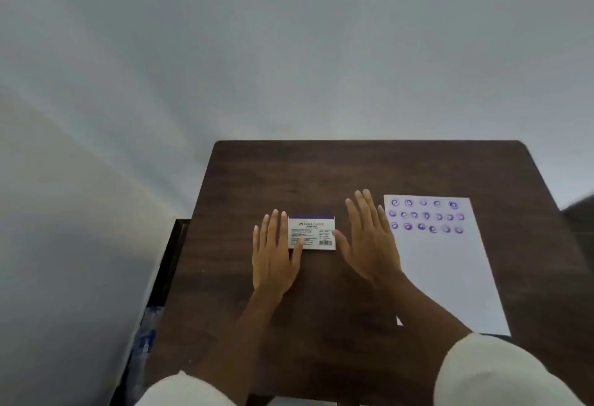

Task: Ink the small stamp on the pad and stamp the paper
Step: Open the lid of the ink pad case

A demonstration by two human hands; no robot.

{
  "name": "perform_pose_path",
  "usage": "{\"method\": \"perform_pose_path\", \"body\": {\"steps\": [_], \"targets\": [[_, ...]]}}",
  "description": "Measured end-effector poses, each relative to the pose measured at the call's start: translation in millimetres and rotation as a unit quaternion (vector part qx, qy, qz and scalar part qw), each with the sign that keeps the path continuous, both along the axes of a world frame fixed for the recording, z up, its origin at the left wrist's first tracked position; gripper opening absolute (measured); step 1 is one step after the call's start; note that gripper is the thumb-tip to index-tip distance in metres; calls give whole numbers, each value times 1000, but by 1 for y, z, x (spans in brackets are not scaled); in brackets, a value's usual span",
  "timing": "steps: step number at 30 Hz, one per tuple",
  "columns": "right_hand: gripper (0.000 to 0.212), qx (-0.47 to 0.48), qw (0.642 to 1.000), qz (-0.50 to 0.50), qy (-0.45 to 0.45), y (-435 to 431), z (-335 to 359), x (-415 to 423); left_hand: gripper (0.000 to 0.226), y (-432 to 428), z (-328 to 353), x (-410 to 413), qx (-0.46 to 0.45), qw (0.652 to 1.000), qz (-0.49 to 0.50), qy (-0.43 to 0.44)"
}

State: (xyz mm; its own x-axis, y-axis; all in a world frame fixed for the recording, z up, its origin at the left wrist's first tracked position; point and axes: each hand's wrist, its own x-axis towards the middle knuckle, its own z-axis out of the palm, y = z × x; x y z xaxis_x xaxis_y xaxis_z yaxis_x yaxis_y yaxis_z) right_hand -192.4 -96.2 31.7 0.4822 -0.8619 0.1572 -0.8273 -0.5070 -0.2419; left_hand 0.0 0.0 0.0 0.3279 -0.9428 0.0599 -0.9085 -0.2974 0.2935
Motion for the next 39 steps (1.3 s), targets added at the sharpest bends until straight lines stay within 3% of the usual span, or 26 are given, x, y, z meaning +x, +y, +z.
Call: {"method": "perform_pose_path", "body": {"steps": [9, 14, 25, 28, 31, 35, 39], "targets": [[79, 146, 984, 83, 63, -5, -46, 24, 71, -10, -39, 38, 3, 990, -78, 115], [70, 185, 976, 94, 67, -13, -48, 24, 73, -13, -51, 40, -2, 979, -95, 179], [63, 282, 947, 126, 84, -51, -22, 24, 76, -7, -63, 46, -31, 981, -69, 180], [52, 301, 945, 119, 41, -73, -10, 35, 75, -6, -63, 46, -44, 981, -72, 173], [42, 324, 943, 80, -3, -91, -7, 48, 75, -7, -65, 47, -28, 983, -70, 167], [54, 324, 946, 3, -33, -106, -13, 64, 76, -9, -65, 49, -5, 985, -63, 161], [51, 329, 944, -17, -29, -109, -20, 69, 76, -9, -64, 49, -3, 985, -62, 162]]}}
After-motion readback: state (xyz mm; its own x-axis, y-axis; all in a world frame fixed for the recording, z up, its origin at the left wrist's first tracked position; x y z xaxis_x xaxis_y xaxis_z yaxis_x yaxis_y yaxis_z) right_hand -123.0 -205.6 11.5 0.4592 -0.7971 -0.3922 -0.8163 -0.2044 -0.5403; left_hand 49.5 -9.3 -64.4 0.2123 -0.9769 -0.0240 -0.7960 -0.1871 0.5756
